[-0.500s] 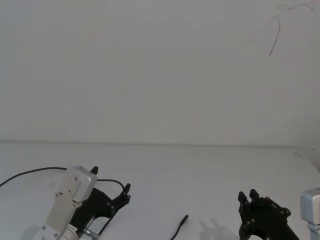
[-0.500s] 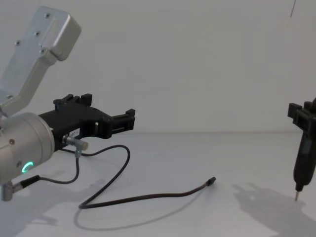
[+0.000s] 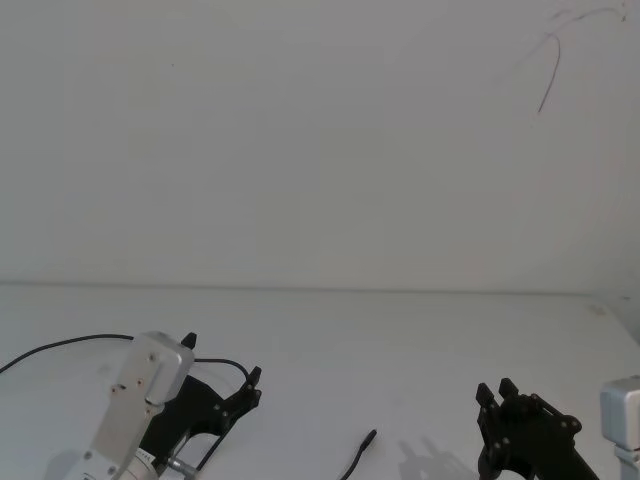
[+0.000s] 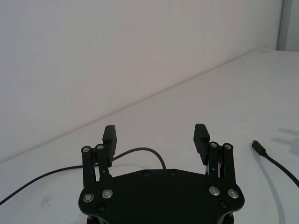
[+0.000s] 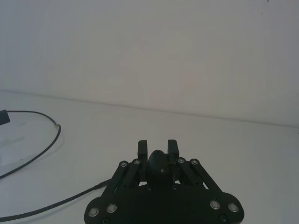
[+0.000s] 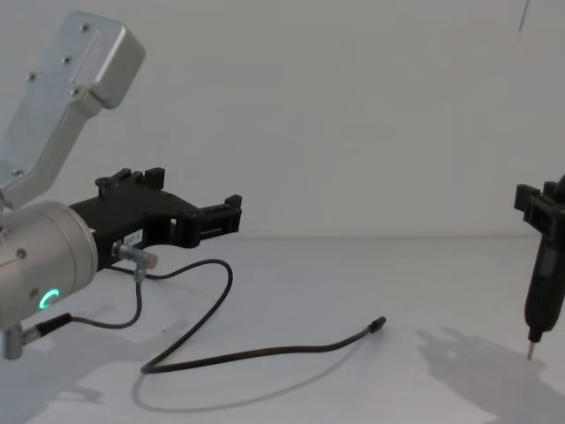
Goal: Pick up the data cable with the one hand.
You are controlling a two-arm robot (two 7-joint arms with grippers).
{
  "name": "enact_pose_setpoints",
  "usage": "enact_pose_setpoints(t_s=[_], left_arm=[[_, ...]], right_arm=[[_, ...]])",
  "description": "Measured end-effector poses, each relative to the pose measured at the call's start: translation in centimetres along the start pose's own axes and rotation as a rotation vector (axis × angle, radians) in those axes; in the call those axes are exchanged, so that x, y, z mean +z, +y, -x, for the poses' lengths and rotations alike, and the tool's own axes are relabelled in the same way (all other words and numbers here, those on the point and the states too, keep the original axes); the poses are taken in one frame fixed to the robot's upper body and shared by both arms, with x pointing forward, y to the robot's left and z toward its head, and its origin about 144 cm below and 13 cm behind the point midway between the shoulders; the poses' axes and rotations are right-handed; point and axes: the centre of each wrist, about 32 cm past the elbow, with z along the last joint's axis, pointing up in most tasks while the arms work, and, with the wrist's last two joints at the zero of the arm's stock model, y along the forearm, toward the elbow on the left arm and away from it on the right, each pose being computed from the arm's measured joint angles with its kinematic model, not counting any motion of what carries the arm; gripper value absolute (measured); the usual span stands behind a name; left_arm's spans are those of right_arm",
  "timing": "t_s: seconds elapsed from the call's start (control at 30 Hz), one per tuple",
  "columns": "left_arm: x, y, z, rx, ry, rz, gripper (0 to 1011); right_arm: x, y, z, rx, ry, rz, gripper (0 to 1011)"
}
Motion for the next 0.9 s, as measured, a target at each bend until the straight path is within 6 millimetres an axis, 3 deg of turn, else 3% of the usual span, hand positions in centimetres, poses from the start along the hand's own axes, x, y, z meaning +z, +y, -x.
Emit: enact_pose_setpoints(t_s=[0.9], left_arm=[[2.1, -2.5, -1.3, -0.245, 0.004, 0.106, 1001]], right_arm=[[0.0, 0.0, 0.0, 0.000, 0.000, 0.000, 251]])
